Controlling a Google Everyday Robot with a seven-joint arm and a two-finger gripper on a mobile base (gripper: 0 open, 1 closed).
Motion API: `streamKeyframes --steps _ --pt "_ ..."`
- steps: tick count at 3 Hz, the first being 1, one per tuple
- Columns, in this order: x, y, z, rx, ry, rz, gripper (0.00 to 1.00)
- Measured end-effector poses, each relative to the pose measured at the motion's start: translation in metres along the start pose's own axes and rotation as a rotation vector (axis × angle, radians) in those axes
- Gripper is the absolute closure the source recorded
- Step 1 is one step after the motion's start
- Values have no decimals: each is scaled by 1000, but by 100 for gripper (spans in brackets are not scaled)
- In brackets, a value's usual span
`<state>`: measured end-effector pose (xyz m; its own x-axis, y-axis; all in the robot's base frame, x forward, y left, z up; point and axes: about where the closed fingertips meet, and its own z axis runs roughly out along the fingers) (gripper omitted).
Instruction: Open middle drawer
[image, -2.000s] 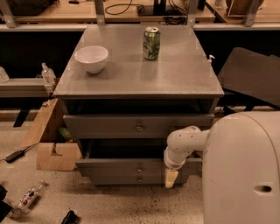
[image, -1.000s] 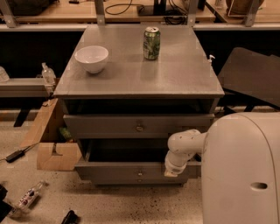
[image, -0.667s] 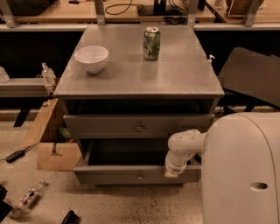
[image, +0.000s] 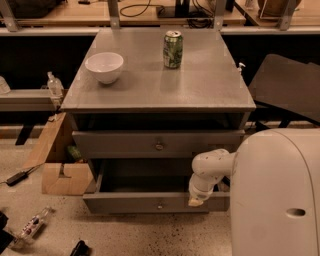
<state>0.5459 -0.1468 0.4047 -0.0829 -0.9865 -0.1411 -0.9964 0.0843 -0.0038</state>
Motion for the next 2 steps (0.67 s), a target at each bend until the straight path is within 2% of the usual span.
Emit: streamKeyframes --steps 1,2 --pt "1 17 -5 -8 9 17 100" --pt "1 17 -5 -8 9 17 100"
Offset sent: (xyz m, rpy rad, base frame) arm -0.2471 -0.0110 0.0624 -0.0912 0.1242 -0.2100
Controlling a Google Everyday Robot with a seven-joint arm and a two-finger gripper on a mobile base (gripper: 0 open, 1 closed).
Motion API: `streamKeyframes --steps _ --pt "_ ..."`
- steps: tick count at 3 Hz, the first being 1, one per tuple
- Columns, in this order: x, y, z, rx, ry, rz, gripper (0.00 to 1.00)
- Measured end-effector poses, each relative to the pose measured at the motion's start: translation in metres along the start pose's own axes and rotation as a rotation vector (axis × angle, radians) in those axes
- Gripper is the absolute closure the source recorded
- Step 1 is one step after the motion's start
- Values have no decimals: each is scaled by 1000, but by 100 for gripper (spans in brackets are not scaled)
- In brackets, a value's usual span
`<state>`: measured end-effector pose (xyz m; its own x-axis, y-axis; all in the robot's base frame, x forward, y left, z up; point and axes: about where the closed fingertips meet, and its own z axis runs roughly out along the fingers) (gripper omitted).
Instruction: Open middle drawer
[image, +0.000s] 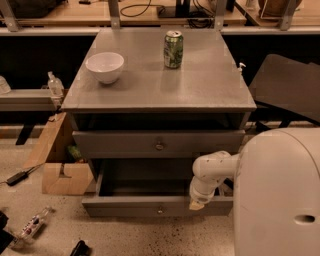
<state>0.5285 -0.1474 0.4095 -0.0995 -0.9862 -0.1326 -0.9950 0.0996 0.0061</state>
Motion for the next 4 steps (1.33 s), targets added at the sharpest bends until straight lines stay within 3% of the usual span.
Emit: streamKeyframes --steps 3,4 --pt "4 37 -7 -14 11 29 100" --pt "4 37 -7 -14 11 29 100"
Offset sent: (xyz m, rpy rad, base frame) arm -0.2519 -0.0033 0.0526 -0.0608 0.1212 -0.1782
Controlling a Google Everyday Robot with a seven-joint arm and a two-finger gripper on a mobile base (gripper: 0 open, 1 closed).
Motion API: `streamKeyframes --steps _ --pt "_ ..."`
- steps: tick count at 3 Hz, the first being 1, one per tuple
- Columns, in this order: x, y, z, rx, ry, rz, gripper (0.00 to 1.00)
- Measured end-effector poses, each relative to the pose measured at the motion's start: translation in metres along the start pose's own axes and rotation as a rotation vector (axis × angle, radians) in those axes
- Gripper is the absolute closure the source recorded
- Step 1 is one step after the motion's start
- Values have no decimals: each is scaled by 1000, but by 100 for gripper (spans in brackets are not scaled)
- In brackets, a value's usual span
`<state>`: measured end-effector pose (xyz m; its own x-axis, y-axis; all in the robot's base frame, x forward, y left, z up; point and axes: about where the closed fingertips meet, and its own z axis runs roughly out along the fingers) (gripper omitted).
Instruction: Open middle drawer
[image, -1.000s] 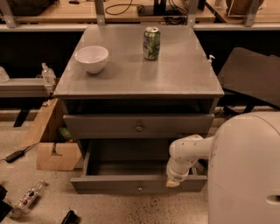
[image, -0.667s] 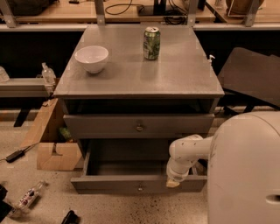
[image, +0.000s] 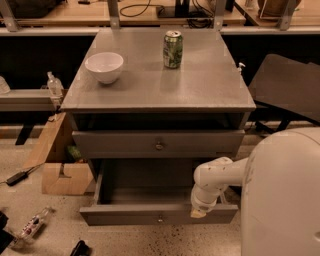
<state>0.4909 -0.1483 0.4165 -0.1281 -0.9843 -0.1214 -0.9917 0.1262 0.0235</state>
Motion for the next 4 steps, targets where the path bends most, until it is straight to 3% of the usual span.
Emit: streamKeyframes --steps 1,2,4 --pt "2 19 -3 -4 0 7 100" --pt "2 22 -3 -5 -1 8 100" --pt "4 48 -6 -9 -5 10 100"
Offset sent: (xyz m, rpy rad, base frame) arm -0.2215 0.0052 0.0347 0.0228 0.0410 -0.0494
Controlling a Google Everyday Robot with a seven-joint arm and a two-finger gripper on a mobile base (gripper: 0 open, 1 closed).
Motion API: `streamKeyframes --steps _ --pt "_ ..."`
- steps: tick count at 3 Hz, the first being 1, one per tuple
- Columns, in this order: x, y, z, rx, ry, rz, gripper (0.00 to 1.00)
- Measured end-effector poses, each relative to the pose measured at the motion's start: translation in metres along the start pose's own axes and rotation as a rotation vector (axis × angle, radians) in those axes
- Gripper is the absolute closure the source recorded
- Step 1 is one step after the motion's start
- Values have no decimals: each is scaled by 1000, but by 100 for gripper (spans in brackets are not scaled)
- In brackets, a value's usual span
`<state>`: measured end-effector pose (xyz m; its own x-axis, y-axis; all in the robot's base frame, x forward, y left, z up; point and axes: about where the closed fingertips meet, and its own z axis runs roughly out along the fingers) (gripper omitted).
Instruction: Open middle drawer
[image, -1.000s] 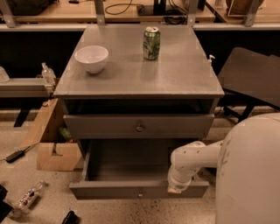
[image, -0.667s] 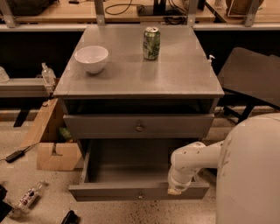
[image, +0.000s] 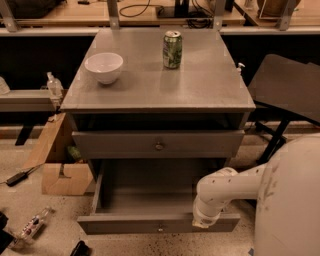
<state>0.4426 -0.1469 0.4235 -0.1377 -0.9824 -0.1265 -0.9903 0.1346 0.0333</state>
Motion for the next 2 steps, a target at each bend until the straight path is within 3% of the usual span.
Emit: streamKeyframes --steps 2 --pt "0 0 -1 0 0 0 55"
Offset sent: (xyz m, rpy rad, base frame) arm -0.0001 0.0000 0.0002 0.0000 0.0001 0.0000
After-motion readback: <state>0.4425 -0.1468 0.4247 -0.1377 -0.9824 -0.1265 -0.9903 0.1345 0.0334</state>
